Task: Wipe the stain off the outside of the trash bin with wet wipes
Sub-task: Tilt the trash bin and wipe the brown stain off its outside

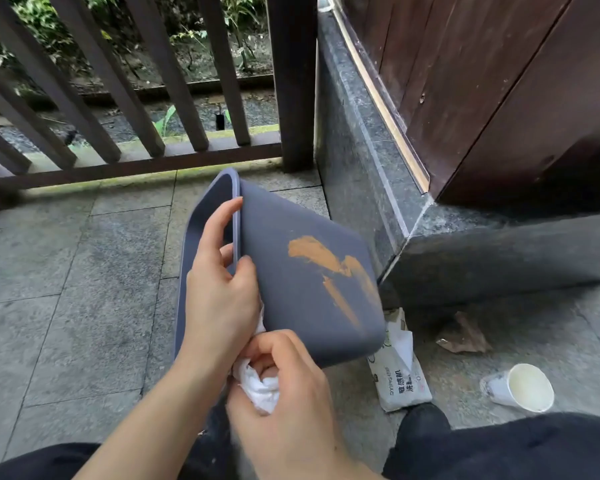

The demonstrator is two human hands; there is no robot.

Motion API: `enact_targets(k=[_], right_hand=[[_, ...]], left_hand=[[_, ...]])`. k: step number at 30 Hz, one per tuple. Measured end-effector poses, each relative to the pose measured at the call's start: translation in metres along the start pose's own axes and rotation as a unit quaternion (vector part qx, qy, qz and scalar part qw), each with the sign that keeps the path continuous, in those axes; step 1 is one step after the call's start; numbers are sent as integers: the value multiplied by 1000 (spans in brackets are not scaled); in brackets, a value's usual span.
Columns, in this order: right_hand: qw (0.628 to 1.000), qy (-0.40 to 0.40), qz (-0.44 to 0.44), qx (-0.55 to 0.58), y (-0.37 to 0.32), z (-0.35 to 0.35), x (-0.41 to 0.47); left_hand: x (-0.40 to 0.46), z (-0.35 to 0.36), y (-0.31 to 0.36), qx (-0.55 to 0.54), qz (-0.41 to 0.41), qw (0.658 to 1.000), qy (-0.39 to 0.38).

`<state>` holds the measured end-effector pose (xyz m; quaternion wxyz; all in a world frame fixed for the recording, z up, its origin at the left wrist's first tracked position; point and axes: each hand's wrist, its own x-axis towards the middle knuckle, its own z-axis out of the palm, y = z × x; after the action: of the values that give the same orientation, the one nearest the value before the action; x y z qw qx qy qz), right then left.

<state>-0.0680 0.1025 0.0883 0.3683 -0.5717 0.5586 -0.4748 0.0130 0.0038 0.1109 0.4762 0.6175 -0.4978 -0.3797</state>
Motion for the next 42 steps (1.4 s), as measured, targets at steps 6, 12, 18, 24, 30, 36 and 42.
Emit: enact_targets(k=[6,12,18,24,30,36,42], right_hand=[[998,-59,-9,-13,-1,-8,19],[978,-203,-17,-38,-19,-63,74],[984,66,139,88,16,-112,123],[986,64,137,-65,33,-93,122],[982,44,129,-134,54,-88,96],[979,7,146,-145,73,-73,76],[983,-6,110,-148,69,-54,83]], left_hand=[[12,0,3,-49,-30,998,-39],[-5,-19,17,-100,-15,994,-37],[-19,-23,26,-128,3,991,-27],[-29,-24,32,-134,5,991,-8],[-12,-40,43,-179,-3,984,0],[-8,-42,47,-217,-25,976,0],[-8,-36,43,-245,-19,968,-45]])
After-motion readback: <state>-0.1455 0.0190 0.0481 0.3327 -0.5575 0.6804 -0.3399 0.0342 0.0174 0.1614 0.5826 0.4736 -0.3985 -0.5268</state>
